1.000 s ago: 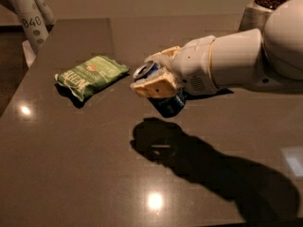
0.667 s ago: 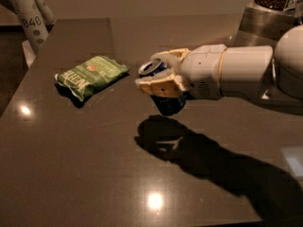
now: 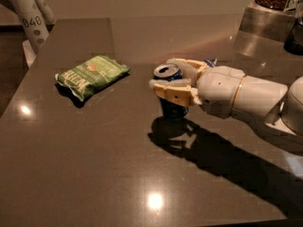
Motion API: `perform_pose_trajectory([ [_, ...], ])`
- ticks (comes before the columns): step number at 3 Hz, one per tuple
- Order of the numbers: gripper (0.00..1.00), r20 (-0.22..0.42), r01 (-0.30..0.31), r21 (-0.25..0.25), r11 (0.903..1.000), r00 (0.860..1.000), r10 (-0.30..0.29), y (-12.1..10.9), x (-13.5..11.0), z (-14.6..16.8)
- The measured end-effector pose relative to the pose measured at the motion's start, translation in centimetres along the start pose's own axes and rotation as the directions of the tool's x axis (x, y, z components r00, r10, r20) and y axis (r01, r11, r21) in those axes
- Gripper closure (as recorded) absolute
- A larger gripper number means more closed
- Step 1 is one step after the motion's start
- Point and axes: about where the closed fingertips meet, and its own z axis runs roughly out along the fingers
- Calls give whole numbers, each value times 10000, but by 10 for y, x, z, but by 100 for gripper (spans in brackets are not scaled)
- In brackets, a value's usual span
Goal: Place pepsi can upright
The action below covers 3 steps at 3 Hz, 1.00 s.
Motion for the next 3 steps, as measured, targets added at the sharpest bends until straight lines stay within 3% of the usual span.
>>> perform_pose_trajectory([
  [1,99,734,-192,305,9993,9972,170,-6,9,-10],
  [3,53,1465,-432,935,9947,9888,292,-15,23,-26],
])
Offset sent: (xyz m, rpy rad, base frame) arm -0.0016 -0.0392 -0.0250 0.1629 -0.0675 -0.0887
